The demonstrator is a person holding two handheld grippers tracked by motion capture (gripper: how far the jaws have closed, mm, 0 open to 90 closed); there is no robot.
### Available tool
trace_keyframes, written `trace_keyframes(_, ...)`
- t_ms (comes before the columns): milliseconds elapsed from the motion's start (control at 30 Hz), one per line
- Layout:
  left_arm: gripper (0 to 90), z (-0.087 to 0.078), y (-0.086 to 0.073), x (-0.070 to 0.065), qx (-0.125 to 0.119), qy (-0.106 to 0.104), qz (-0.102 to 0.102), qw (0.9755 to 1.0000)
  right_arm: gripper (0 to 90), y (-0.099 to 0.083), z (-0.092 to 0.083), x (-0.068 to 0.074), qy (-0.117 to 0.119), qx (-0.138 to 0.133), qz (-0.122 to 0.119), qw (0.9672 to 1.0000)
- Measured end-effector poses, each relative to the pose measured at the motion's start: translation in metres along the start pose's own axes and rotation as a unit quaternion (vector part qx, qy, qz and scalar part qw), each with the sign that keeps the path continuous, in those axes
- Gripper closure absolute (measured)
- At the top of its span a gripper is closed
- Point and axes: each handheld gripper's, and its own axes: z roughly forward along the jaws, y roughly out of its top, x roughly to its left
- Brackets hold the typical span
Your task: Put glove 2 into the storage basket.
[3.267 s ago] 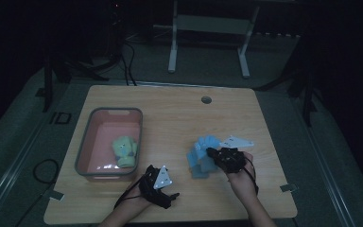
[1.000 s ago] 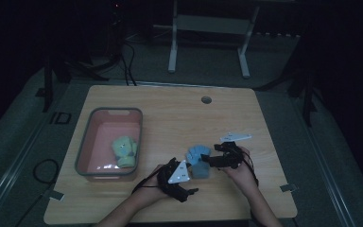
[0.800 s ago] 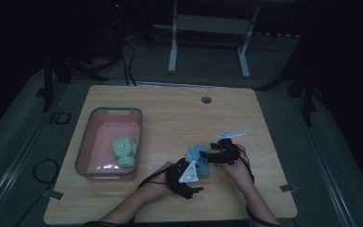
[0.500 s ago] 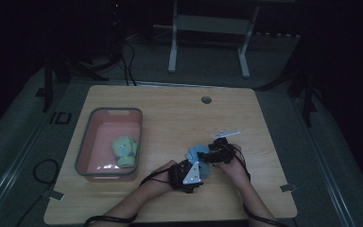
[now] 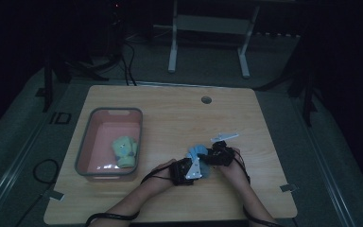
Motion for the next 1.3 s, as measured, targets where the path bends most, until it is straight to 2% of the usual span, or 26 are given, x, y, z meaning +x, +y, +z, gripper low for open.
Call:
trace_keyframes(133, 73.9, -0.001, 0.002, 0.005, 0.006, -0.014, -0.017, 0.9997, 73.6, 0.001, 0.002, 0.002, 0.024, 0.007, 0.010, 0.9996)
trace_keyframes(267, 75.4, -0.004, 0.006, 0.007, 0.013, -0.024, -0.021, 0.9994, 77.6, 0.004, 0.001, 0.002, 0.034, 0.008, 0.020, 0.9992)
trace_keyframes(333, 75.8, -0.008, 0.008, 0.007, 0.015, -0.028, -0.020, 0.9993, 78.0, 0.006, -0.002, 0.002, 0.044, 0.004, 0.022, 0.9988)
trace_keyframes(500, 76.0, -0.020, 0.014, 0.010, 0.014, -0.025, -0.019, 0.9994, 78.3, 0.013, -0.009, 0.007, 0.048, 0.000, 0.007, 0.9988)
trace_keyframes(600, 76.0, -0.029, 0.016, 0.013, 0.012, -0.026, -0.021, 0.9994, 78.4, 0.018, -0.013, 0.009, 0.056, -0.006, 0.009, 0.9984)
trace_keyframes(733, 76.1, -0.037, 0.020, 0.015, 0.013, -0.022, -0.020, 0.9995, 78.5, 0.026, -0.021, 0.013, 0.061, -0.015, 0.001, 0.9980)
trace_keyframes(767, 76.0, -0.045, 0.025, 0.015, 0.013, -0.019, -0.014, 0.9996, 78.4, 0.029, -0.025, 0.015, 0.066, -0.020, 0.001, 0.9976)
trace_keyframes(900, 76.0, -0.059, 0.031, 0.017, 0.018, -0.011, -0.002, 0.9998, 78.4, 0.038, -0.032, 0.020, 0.069, -0.026, -0.012, 0.9972)
trace_keyframes(1033, 76.1, -0.075, 0.036, 0.021, 0.020, -0.004, 0.001, 0.9998, 78.5, 0.048, -0.038, 0.026, 0.076, -0.034, -0.016, 0.9964)
trace_keyframes(1300, 76.0, -0.098, 0.034, 0.028, 0.029, 0.008, 0.004, 0.9995, 78.5, 0.067, -0.040, 0.039, 0.084, -0.042, -0.029, 0.9951)
